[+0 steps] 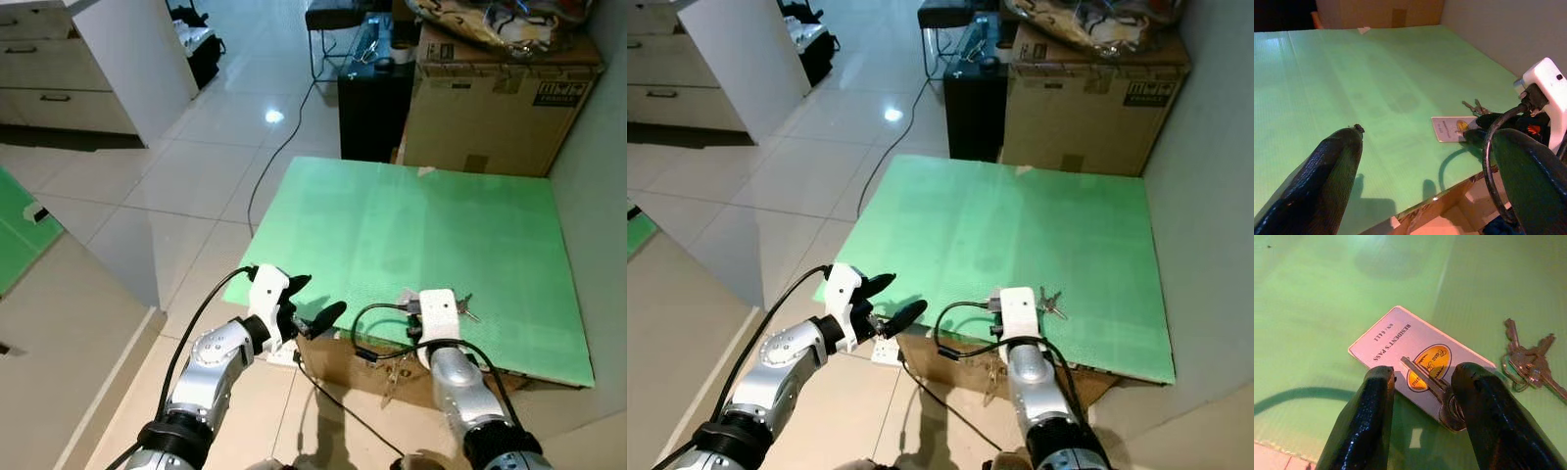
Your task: Hang keys on a hook
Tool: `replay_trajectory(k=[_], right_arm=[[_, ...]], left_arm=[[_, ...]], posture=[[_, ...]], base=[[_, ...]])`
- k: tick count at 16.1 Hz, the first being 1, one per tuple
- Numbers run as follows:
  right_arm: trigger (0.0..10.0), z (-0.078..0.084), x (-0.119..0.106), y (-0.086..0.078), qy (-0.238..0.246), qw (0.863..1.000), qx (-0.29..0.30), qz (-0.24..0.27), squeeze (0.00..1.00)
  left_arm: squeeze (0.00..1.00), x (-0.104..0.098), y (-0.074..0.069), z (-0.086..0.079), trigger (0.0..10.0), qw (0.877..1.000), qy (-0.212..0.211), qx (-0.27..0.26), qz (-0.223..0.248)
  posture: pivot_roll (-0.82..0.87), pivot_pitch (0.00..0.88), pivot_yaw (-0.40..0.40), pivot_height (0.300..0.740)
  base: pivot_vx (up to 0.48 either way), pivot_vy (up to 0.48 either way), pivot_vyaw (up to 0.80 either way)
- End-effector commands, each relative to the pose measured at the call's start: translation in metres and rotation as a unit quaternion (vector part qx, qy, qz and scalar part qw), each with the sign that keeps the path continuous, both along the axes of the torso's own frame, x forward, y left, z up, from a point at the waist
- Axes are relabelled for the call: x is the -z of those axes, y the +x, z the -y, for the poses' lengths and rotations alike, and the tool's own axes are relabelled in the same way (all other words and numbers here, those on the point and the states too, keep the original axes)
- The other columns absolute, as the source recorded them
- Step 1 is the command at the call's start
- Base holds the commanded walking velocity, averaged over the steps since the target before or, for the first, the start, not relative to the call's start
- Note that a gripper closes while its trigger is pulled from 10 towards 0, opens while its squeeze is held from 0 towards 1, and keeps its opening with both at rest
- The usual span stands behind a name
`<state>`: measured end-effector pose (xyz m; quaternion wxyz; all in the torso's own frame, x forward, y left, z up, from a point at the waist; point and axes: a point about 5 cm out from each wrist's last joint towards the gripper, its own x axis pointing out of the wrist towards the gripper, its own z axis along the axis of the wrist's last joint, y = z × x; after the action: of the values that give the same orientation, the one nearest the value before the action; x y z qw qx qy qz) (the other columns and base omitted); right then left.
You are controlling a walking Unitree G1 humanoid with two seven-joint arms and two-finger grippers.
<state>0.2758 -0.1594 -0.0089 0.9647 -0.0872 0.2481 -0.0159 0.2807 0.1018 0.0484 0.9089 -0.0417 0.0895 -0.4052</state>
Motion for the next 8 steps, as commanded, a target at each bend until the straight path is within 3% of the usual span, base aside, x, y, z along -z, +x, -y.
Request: replay_trajectory(k=[1, 3, 8], right_arm=[[10.0, -0.006, -0.004, 0.004, -0.007, 1.0, -0.013, 0.003, 0.0], [10.0, -0.009, -0.006, 0.005, -0.02, 0.999, -0.029, 0.012, 0.0], [10.0, -0.02, -0.017, 0.013, 0.004, 0.997, -0.052, 0.053, 0.0]], left_arm=[[0.0, 0.002, 0.001, -0.005, 10.0, 1.0, 0.01, -0.004, 0.0], [0.0, 0.002, 0.0, -0.006, 10.0, 1.0, 0.01, -0.005, -0.001], [0.0, 0.002, 0.001, -0.005, 10.0, 1.0, 0.01, -0.002, -0.001]], posture=[[-0.11, 0.068, 0.154, 0.74], [-0.11, 0.068, 0.154, 0.74], [-0.12, 0.068, 0.161, 0.74]], base=[[0.0, 0.0, 0.0], [0.0, 0.0, 0.0], [0.0, 0.0, 0.0]])
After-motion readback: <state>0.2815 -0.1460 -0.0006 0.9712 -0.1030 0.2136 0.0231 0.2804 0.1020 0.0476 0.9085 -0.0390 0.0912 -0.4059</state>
